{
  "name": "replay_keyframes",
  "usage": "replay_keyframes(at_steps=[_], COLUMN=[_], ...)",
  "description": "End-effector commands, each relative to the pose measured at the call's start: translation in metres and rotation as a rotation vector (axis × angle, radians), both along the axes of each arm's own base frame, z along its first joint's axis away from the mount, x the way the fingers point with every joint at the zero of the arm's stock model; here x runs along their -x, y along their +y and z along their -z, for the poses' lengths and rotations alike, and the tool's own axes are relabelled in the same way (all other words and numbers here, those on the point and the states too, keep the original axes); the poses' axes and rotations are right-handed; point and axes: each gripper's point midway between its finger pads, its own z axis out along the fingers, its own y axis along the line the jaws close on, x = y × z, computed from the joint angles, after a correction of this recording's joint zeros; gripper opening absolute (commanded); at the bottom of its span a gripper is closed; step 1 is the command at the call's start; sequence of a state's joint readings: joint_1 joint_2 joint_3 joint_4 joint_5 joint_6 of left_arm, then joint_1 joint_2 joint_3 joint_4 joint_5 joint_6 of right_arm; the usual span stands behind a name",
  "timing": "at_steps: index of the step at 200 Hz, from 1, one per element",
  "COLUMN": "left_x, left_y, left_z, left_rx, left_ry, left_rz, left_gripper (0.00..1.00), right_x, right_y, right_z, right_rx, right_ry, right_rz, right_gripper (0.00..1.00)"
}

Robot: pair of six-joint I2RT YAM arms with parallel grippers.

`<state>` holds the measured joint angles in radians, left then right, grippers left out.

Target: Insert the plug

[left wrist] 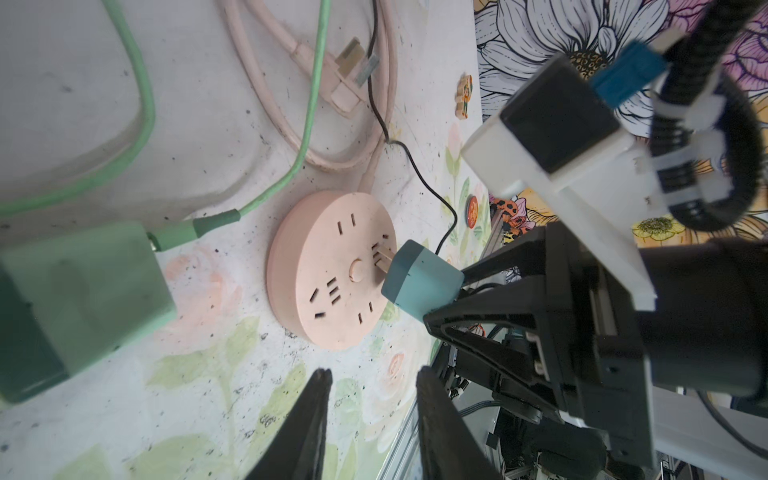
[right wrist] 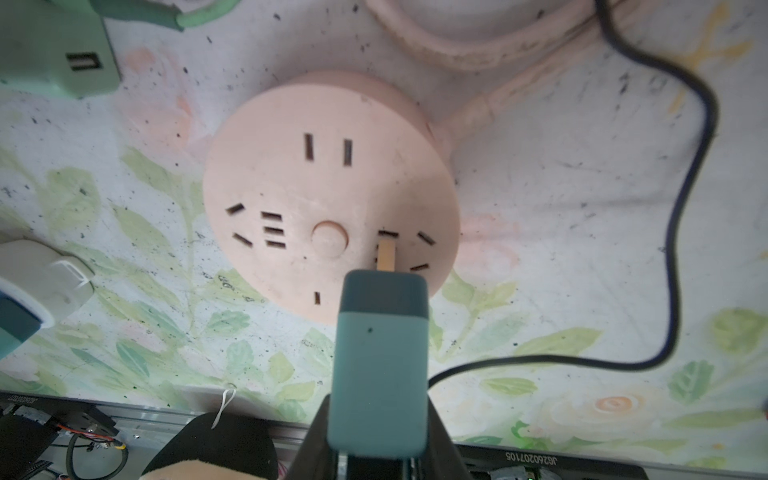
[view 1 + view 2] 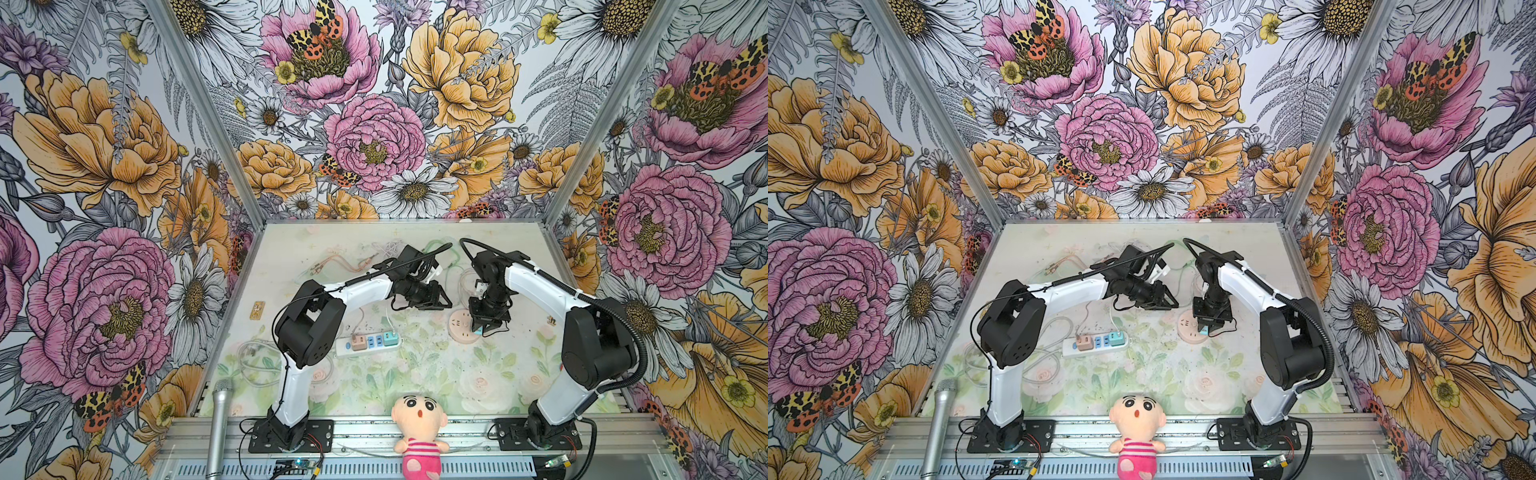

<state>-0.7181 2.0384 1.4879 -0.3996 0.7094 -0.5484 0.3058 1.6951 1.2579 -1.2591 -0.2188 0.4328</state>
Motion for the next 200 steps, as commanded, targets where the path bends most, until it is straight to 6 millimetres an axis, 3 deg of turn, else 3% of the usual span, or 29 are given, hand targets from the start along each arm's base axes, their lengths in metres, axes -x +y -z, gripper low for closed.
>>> replay_keyframes(at_steps=[1, 24, 66, 96, 129, 200], left_x=[-0.012, -0.025, -0.047, -0.048, -0.033, 0.02], left_y=[-0.02, -0.032, -0.037, -0.041, -0.05, -0.055], left_z=[0.005, 0.021, 0.042, 0.057, 0.068, 0.079], left_rx=[-0.028, -0.058, -0.114, -0.131, -0.125, -0.152], left_ry=[-0.069, -0.089, -0.129, -0.123, -0.094, -0.079], left_rz=[-0.024, -0.042, -0.097, -0.094, -0.043, 0.071], left_gripper=[0.33, 0.32, 0.31, 0.31, 0.29, 0.26], right_x=[-0.011, -0.016, -0.021, -0.022, -0.026, -0.034], right_y=[0.005, 0.004, 0.004, 0.002, -0.001, -0.007], right_z=[0.002, -0.001, -0.004, -0.005, -0.006, -0.015], right_rx=[-0.035, -0.033, -0.049, -0.05, -0.046, -0.04], right_ry=[-0.043, -0.058, -0.07, -0.071, -0.077, -0.09], right_rz=[-0.018, -0.02, -0.024, -0.022, -0.012, -0.004], right_gripper=[0.0, 0.0, 0.0, 0.0, 0.0, 0.0])
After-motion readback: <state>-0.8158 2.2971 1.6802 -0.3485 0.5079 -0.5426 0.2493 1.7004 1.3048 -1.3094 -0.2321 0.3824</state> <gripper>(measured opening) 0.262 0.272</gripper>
